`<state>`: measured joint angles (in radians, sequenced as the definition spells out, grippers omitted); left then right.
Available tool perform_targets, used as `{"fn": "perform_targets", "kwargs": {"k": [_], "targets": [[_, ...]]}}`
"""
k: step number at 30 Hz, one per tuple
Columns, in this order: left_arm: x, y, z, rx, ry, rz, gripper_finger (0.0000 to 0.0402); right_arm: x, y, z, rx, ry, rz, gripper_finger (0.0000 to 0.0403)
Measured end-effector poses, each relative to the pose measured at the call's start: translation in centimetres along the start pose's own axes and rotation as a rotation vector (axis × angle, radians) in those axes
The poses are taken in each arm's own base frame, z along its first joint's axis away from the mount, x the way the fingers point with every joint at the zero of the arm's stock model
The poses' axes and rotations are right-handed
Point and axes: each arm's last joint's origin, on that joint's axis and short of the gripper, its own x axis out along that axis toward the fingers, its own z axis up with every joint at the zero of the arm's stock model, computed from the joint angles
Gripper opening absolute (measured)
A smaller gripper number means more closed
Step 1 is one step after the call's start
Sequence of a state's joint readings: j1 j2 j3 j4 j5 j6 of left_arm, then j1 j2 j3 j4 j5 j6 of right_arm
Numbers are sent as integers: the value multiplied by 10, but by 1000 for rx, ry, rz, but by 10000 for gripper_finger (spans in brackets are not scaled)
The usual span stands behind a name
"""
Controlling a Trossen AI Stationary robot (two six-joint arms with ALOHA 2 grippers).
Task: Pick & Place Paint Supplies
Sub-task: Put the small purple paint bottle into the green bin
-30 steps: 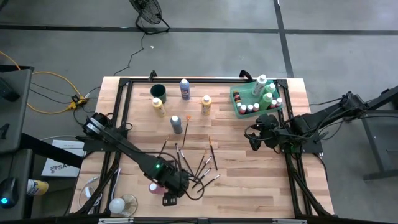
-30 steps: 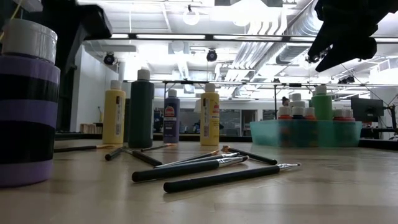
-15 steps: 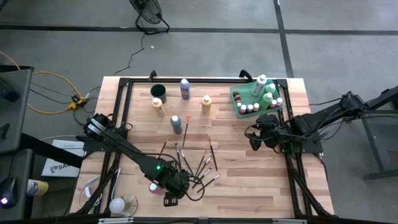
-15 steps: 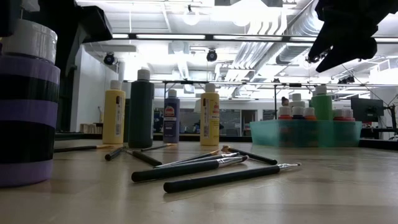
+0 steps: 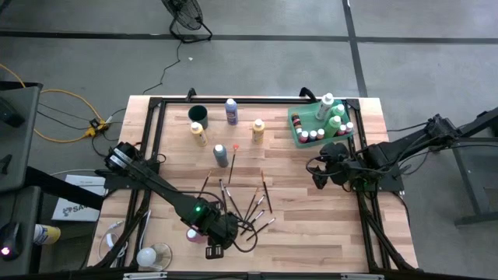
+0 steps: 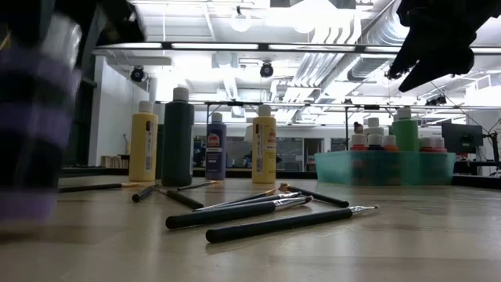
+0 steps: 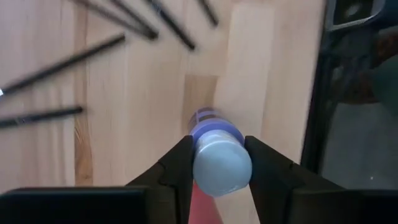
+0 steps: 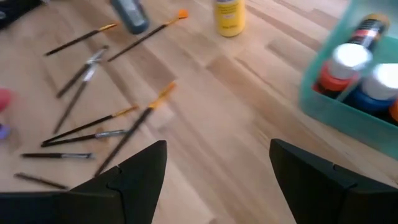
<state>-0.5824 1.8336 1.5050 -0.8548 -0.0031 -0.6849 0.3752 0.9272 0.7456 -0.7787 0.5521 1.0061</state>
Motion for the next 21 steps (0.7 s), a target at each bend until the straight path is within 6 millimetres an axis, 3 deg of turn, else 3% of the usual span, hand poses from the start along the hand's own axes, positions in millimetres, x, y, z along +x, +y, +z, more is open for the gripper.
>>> {"fn": "perform_targets", "kwargs": {"k": [5,11,21], "targets": [[-21,4,18,10,-61,44,115,-2,18,6,-61,-48,180,278],[-60,19,51,49,-168,101,118,-7,51,11,-264,-157,463,278],[-111,53,94,101,-348,146,119,25,86,-1,-460,-183,534,278]]}}
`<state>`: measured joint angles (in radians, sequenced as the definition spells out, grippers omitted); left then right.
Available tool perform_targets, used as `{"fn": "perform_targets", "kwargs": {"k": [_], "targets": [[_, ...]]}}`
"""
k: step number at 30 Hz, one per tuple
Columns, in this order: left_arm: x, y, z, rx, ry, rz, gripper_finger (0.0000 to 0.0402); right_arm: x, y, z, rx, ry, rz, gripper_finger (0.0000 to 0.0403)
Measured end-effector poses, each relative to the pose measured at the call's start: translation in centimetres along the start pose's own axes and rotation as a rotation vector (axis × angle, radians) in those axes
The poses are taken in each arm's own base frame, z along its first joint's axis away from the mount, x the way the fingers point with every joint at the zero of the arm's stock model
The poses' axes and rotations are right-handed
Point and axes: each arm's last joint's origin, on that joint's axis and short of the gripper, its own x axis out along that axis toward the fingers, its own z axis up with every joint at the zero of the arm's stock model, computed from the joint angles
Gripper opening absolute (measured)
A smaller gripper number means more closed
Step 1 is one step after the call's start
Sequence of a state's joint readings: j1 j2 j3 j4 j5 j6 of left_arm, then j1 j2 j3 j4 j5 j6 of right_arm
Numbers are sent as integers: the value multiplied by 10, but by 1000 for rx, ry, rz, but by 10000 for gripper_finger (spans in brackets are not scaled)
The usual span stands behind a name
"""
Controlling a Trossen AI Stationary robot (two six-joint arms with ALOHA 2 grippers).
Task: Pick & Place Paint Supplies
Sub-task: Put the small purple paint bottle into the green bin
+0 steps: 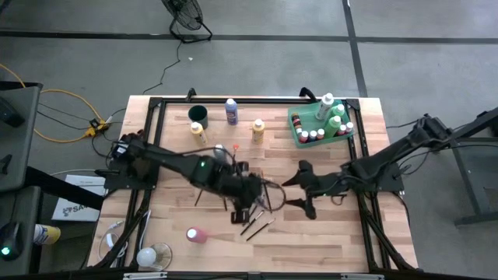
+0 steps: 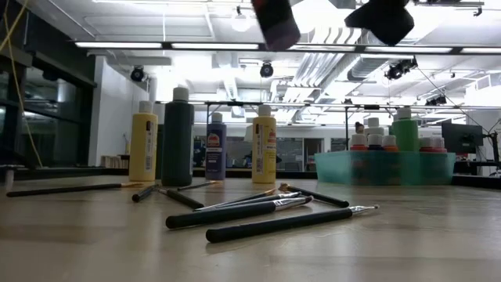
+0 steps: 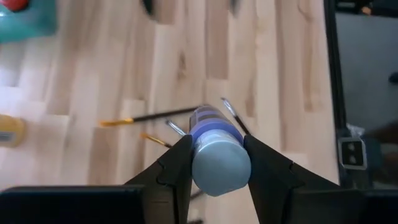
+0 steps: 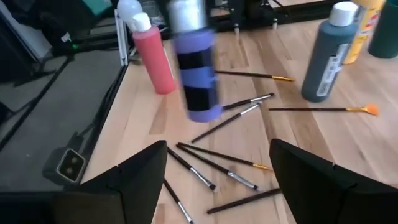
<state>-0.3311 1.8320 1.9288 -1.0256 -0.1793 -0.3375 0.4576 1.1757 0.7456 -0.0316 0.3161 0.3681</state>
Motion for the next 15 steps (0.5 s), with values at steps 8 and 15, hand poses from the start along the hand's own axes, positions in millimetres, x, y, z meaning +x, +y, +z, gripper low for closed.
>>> {"fn": "perform_targets", "kwargs": {"k": [8,15], "targets": [[-2,18,10,21,-27,23,119,39,0,-2,-35,-100,-39,278],[-2,18,10,32,-27,23,120,64,-9,-3,-4,-157,-46,278]]}}
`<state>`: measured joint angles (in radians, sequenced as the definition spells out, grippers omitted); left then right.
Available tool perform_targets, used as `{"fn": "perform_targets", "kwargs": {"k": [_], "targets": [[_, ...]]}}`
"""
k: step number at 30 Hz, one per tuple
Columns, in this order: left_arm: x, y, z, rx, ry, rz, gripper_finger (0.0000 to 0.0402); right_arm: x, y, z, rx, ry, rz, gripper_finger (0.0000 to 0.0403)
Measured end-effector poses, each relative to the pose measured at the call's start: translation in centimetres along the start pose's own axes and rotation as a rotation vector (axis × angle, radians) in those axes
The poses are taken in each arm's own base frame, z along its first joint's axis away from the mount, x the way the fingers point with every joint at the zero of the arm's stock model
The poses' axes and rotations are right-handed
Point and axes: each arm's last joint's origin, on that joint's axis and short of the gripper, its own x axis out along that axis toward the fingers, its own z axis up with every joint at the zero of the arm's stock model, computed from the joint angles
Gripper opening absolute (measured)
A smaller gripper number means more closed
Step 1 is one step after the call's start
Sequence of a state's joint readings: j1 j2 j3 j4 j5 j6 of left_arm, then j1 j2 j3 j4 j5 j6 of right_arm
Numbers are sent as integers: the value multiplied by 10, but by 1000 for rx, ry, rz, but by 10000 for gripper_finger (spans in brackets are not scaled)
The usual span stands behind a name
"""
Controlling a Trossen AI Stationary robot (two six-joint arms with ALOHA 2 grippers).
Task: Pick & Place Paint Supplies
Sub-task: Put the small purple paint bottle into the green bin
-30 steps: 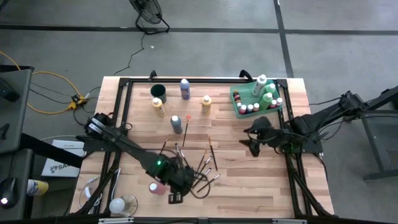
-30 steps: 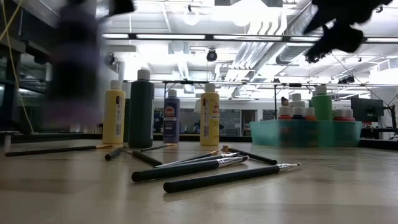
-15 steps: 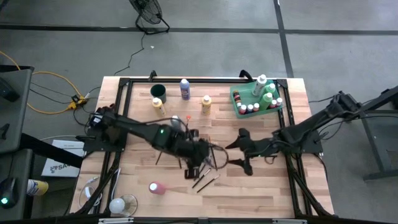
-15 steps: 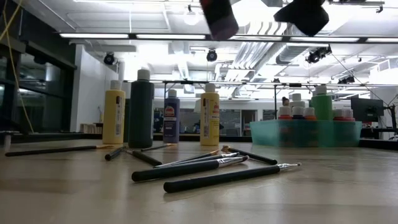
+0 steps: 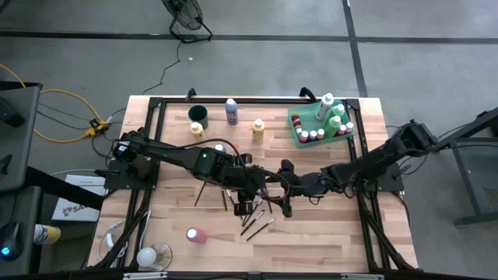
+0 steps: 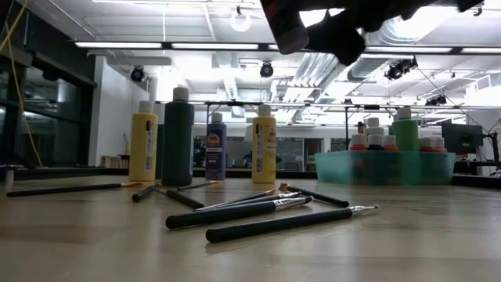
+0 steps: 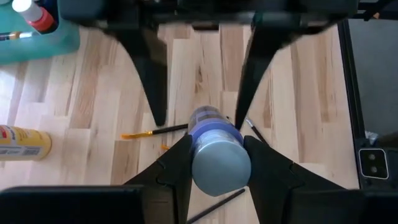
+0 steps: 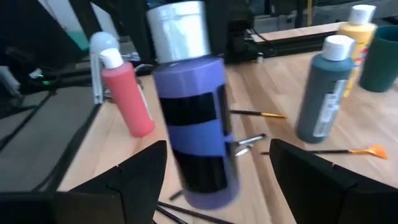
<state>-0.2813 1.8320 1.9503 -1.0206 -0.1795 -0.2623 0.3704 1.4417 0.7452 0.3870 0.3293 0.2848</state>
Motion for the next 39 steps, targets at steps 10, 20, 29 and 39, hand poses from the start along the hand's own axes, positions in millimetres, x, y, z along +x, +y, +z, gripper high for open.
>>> {"fn": "perform_targets", "kwargs": {"k": [10,20,29,39], "targets": [[0,0,0,0,-4,14,120,8,0,-2,16,-29,19,221],[0,0,0,-1,-6,12,120,7,0,-1,17,-32,21,101],[-35,15,1,3,-69,69,143,0,-3,14,98,-116,-20,105],[-69,31,4,45,-175,145,142,-31,-23,50,141,-237,-52,102]]}}
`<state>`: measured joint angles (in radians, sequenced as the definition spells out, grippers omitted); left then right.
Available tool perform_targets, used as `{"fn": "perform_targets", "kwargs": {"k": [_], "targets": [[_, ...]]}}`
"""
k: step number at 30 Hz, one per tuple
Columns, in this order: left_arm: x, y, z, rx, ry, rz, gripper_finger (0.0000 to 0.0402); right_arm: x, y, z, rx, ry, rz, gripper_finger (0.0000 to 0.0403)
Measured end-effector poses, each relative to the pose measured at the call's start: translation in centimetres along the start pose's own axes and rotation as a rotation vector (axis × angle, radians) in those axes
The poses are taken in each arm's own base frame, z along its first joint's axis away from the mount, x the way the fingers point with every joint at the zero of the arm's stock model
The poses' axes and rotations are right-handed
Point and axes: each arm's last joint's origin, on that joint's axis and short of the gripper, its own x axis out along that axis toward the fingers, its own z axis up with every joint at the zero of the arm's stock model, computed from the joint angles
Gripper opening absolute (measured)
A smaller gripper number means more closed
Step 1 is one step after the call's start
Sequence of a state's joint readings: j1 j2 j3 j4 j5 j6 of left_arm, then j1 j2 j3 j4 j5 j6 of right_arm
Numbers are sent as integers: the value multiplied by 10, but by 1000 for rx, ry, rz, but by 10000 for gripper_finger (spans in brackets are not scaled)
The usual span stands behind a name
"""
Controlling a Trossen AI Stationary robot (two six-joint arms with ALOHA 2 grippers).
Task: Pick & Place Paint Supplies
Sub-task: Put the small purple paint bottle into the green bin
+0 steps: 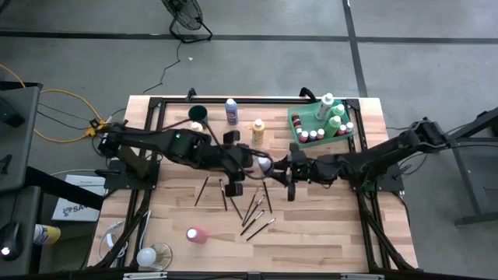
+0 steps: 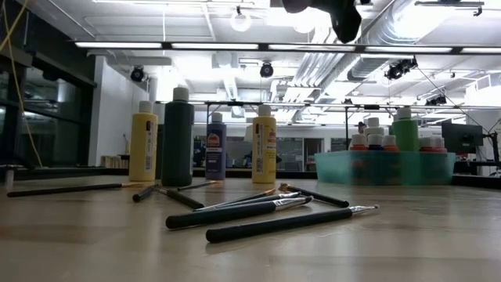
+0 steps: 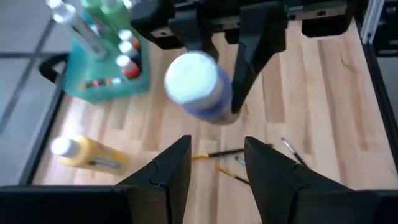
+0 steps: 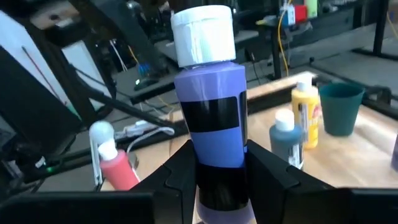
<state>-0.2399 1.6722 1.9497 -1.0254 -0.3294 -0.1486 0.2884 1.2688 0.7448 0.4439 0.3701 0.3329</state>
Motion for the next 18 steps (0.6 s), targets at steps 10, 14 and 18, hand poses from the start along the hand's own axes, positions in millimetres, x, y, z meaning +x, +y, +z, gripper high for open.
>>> {"fn": "perform_targets", "kwargs": {"k": [10,14,18], "targets": [[6,25,25,0,-211,41,161,-19,-11,33,-26,-127,-19,104],[8,41,35,-23,-297,15,195,-25,-11,42,-17,-166,-4,104],[10,54,39,-45,-335,-56,229,-31,-12,47,-33,-192,-8,104]]}}
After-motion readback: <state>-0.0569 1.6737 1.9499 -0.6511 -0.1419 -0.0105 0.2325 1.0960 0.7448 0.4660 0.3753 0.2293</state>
